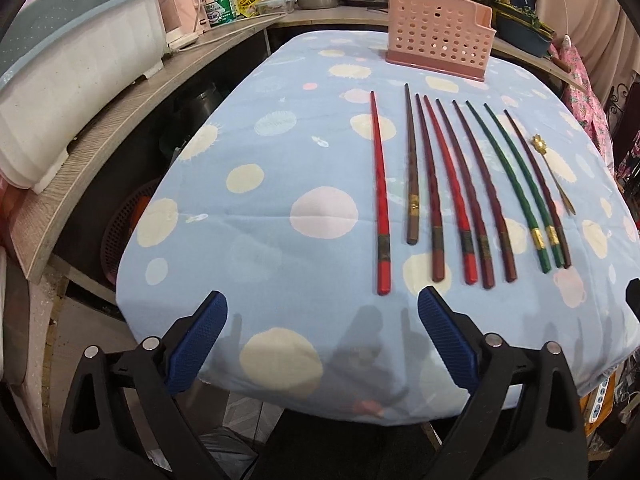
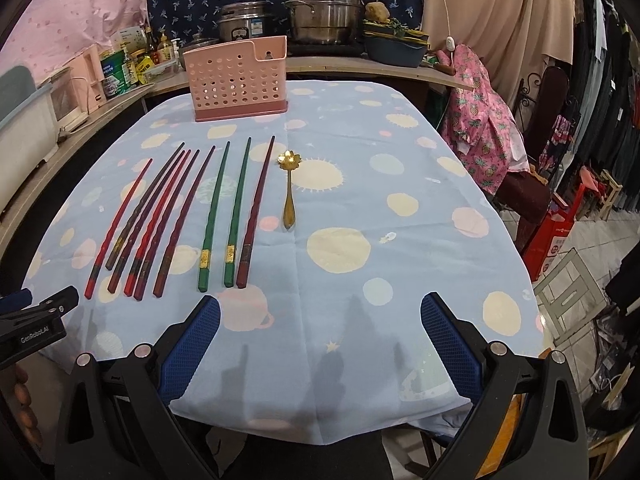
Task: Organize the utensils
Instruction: 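Grasp the red chopstick with the left gripper while the right gripper grasps the gold spoon, then carry the red chopstick and gold spoon up to the pink holder with both grippers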
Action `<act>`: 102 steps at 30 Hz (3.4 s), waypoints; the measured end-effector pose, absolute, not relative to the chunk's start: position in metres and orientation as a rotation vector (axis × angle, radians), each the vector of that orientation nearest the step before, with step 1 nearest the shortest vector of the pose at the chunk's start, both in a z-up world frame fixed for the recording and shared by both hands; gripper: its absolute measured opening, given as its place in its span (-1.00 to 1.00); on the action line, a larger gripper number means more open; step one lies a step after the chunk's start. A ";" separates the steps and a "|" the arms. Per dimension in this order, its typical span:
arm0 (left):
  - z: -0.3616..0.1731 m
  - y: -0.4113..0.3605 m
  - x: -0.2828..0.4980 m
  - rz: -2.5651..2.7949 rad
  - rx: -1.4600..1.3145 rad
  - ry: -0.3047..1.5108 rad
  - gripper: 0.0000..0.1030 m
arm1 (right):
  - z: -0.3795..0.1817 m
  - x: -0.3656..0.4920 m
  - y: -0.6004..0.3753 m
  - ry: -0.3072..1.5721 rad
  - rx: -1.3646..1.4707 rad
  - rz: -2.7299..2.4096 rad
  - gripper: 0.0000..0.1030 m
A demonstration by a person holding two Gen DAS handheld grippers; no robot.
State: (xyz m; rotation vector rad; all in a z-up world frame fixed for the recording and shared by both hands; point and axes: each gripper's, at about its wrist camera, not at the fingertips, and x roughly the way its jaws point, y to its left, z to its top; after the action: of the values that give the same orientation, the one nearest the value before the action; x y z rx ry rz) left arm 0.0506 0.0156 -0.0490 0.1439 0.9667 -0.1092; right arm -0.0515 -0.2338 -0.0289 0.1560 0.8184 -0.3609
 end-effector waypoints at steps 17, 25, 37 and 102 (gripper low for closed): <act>-0.064 0.008 0.086 -0.182 0.116 0.995 -0.38 | -0.042 -0.007 -0.251 0.823 0.171 -0.340 0.81; -0.061 0.014 0.093 -0.182 0.086 1.008 -0.81 | -0.055 0.031 -0.267 0.840 0.240 -0.292 0.20; -0.063 0.011 0.099 -0.193 0.073 1.028 -0.86 | -0.075 0.061 -0.274 0.875 0.302 -0.239 -0.58; 0.243 -0.014 0.250 -0.269 -0.151 0.406 -0.86 | 0.131 0.164 -0.318 0.462 0.307 -0.048 -0.96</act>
State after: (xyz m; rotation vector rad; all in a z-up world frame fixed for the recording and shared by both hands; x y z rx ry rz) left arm 0.2498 -0.0138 0.2427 -0.1510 0.4056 -0.2693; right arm 0.1638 -0.3184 0.1305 0.3071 0.4619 -0.0478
